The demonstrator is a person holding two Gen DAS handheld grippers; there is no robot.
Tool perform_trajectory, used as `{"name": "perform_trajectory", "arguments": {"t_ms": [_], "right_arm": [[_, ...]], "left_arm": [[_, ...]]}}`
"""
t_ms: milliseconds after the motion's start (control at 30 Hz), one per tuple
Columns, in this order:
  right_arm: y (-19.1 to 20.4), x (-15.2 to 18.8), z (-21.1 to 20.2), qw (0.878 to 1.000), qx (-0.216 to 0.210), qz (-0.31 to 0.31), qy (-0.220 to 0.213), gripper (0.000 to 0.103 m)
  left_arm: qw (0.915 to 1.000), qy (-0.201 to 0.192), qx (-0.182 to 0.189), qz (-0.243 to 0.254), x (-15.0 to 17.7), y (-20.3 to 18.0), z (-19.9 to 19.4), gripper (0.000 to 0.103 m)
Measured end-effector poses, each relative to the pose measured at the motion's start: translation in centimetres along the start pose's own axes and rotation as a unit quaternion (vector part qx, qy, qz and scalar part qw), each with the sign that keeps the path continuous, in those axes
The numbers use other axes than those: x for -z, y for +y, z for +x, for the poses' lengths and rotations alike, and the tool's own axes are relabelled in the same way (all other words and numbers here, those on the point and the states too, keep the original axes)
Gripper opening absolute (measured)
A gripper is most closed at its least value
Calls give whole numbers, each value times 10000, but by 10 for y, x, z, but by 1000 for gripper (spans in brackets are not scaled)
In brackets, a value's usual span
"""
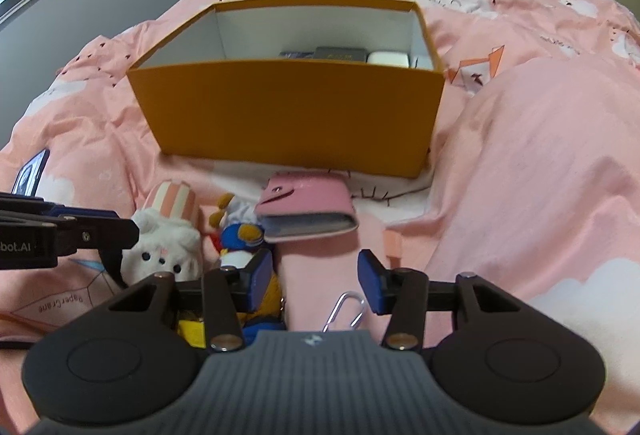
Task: Organize objects
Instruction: 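Reach both grippers down toward the plush toys beside the box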
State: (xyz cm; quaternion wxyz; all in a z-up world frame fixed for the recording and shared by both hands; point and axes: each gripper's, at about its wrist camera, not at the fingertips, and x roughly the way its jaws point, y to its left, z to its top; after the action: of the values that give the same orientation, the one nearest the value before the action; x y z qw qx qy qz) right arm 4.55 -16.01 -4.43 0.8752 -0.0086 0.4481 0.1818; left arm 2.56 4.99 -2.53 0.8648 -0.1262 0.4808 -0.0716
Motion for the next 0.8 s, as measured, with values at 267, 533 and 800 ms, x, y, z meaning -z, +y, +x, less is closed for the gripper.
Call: {"name": "perform_trajectory", "arguments": {"t_ms": [267,533,800], "right_arm": [[2,2,9,9997,-116,-23,216,44],[21,2,13,9968,-633,-433,242,39],[30,-1,37,9933,-823,-528,612,41]], "left_arm": [[9997,152,71,-155,2,5,8,32],[9992,-156,-353,133,2,3,-6,43],[9984,271,-431,-259,2,34,15,50]]}}
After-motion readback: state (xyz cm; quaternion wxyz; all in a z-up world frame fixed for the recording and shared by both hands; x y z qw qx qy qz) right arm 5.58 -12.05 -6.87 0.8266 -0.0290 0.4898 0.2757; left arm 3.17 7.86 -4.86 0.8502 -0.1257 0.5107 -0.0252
